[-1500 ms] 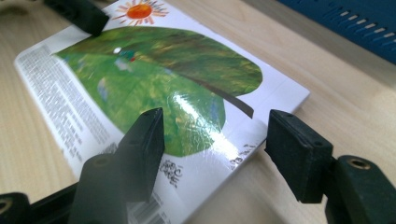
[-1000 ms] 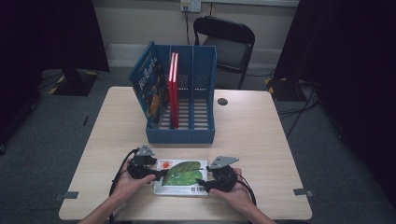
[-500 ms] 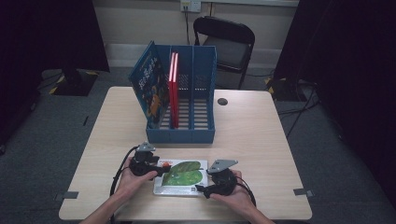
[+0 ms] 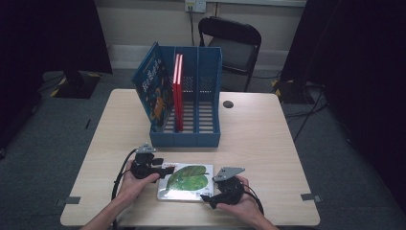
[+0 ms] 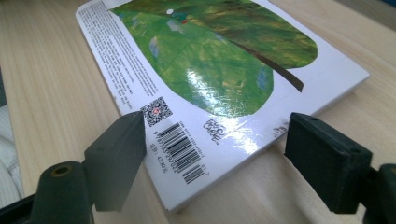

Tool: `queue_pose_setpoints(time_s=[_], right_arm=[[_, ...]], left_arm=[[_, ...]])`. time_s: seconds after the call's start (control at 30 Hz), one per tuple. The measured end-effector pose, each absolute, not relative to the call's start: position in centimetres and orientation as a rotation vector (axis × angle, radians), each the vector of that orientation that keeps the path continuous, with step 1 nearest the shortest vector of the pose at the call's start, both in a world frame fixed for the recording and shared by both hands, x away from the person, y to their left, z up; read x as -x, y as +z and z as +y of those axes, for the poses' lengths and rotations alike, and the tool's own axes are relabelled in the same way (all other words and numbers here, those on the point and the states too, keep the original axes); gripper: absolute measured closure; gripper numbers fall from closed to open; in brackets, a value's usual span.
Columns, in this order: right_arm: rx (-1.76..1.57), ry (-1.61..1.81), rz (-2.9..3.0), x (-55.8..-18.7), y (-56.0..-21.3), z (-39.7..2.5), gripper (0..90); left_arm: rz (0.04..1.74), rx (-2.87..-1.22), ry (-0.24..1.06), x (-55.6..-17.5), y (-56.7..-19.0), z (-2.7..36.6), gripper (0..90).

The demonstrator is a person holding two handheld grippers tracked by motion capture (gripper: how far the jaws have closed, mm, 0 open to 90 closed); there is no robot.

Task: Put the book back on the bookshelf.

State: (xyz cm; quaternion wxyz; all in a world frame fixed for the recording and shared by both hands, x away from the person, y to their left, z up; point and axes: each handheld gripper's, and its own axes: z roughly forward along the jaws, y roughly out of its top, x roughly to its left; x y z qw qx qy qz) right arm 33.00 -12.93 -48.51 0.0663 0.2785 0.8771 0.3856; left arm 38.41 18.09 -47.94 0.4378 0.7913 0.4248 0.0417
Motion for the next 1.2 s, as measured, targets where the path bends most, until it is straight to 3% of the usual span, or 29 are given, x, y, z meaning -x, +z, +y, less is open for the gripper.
queue_pose_setpoints(time_s=[0.53, 0.93, 1.03, 1.2], right_arm=[[-0.752, 1.061, 2.639, -31.7, -49.1, -12.3, 10.6], [-0.766, 1.087, 2.624, -31.8, -49.0, -12.5, 12.8], [-0.774, 1.098, 2.623, -31.8, -49.0, -12.5, 13.5], [-0.775, 1.102, 2.622, -31.9, -49.0, -12.6, 13.7]], left_arm=[[1.065, -1.89, 0.054, -38.5, -47.1, 18.6, 31.6], [1.037, -1.831, 0.008, -37.7, -46.2, 19.2, 32.1], [0.988, -1.839, -0.062, -37.3, -46.3, 18.9, 39.2], [0.956, -1.866, -0.07, -36.9, -46.2, 18.2, 38.5]])
